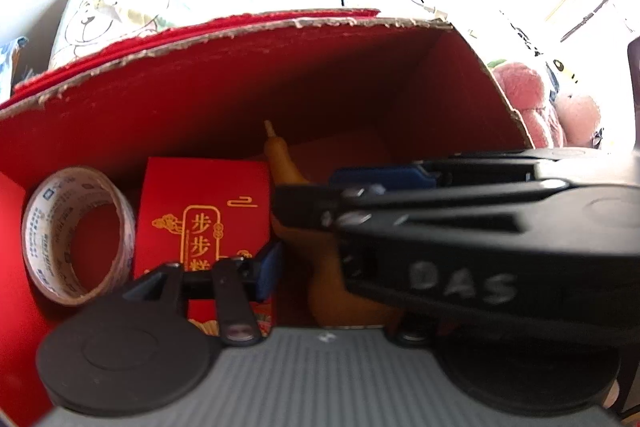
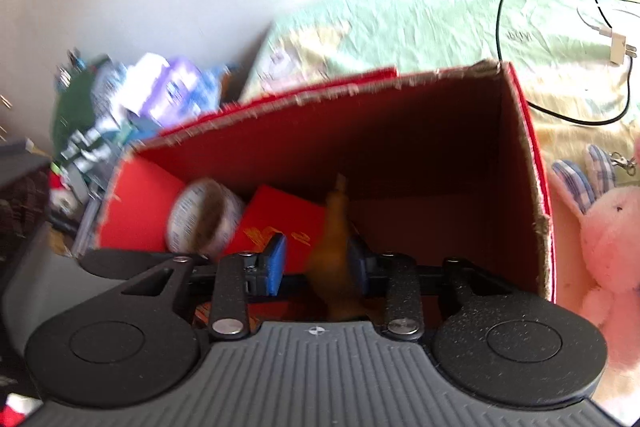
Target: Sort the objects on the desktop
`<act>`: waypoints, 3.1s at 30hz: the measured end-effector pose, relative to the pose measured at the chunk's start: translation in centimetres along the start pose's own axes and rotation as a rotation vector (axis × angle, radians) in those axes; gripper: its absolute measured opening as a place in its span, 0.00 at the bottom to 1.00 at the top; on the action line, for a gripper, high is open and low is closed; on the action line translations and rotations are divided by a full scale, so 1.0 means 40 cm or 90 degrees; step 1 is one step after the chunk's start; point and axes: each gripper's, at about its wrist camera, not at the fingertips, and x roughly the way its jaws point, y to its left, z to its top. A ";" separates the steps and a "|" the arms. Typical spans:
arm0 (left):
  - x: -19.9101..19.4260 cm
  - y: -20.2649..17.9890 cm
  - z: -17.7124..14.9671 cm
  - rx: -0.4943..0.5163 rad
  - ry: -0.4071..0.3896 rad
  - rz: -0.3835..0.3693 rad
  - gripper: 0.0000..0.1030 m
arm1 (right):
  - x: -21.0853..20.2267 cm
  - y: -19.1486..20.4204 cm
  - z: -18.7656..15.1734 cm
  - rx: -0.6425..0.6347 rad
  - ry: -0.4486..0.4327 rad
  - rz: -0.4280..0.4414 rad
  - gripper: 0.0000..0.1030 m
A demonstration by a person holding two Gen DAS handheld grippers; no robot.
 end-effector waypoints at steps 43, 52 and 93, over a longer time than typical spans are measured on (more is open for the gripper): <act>-0.001 -0.013 -0.012 -0.037 -0.040 0.147 0.59 | -0.041 -0.001 -0.012 0.019 -0.118 -0.009 0.32; 0.000 -0.018 -0.018 -0.052 -0.045 0.201 0.57 | -0.043 0.002 -0.013 0.013 -0.114 -0.007 0.33; -0.091 -0.069 -0.063 -0.088 -0.178 0.346 0.84 | -0.074 0.002 -0.027 0.012 -0.177 -0.008 0.34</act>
